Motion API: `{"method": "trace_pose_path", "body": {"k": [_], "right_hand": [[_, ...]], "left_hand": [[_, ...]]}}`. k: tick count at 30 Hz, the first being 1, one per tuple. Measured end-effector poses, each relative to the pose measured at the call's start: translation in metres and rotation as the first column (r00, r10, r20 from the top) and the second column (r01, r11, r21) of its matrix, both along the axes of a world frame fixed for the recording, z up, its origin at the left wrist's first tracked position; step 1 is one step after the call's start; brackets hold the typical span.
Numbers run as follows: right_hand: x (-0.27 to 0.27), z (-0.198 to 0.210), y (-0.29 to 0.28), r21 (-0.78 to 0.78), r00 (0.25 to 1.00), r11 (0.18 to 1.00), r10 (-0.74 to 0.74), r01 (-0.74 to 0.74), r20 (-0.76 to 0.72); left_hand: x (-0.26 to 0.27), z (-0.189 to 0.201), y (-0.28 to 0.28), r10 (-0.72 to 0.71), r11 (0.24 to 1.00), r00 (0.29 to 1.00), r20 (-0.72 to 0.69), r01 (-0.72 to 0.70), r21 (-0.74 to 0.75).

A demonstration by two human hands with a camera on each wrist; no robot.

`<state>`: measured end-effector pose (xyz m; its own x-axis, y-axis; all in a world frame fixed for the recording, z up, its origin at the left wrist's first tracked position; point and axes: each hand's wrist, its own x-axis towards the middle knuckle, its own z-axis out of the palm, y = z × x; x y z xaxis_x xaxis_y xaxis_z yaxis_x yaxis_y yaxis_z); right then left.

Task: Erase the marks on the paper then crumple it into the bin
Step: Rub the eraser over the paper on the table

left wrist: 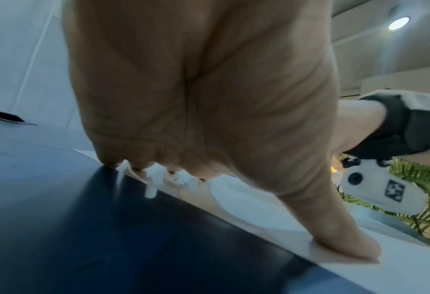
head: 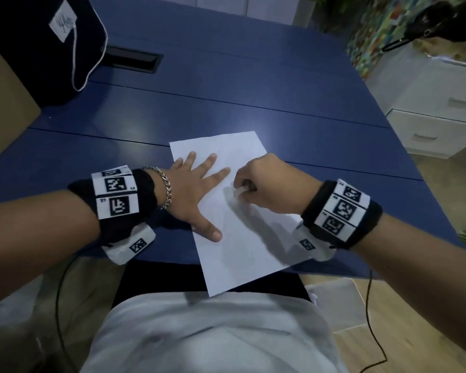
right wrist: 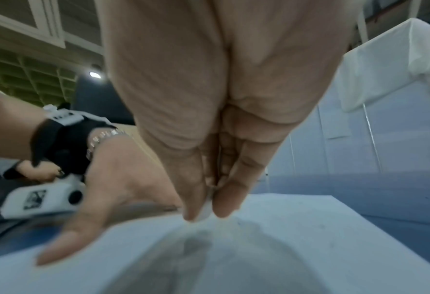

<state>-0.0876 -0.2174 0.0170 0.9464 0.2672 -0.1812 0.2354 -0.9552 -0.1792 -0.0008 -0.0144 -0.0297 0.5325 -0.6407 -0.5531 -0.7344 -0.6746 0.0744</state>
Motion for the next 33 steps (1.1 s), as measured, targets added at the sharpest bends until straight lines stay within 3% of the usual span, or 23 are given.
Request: {"method": "trace_pose_path", "body": {"k": [4, 9, 15, 20, 25, 30, 33], "right_hand": [[0.003, -0.005, 0.004, 0.034, 0.999, 0.999, -0.033, 0.031, 0.041], [-0.012, -0.001, 0.014, 0.043, 0.986, 0.99, 0.141, -0.137, -0.087], [0.01, -0.004, 0.006, 0.042, 0.998, 0.999, -0.005, 0.002, 0.058], [-0.005, 0.005, 0.011, 0.075, 0.978, 0.99, 0.134, -0.123, -0.16], [0.012, -0.005, 0.002, 0.061, 0.998, 0.998, 0.001, -0.005, 0.068], [-0.013, 0.001, 0.005, 0.099, 0.984, 0.99, 0.117, -0.104, -0.132], [0.002, -0.005, -0.006, 0.066, 1.0, 0.998, 0.004, -0.005, 0.002]], "left_hand": [[-0.002, -0.001, -0.002, 0.01, 1.0, 1.0, 0.02, -0.01, 0.0], [-0.004, -0.001, -0.002, 0.014, 1.0, 0.999, 0.034, -0.015, 0.023], [-0.005, 0.001, -0.004, 0.016, 0.998, 0.999, 0.041, -0.018, 0.053], [-0.005, 0.002, -0.005, 0.024, 0.997, 0.999, 0.031, -0.026, 0.066], [-0.005, 0.003, -0.007, 0.018, 0.997, 0.999, 0.029, -0.02, 0.072], [-0.005, 0.005, -0.009, 0.025, 0.996, 0.999, 0.024, -0.027, 0.08], [-0.005, 0.006, -0.009, 0.025, 0.996, 1.0, 0.019, -0.026, 0.087]]}}
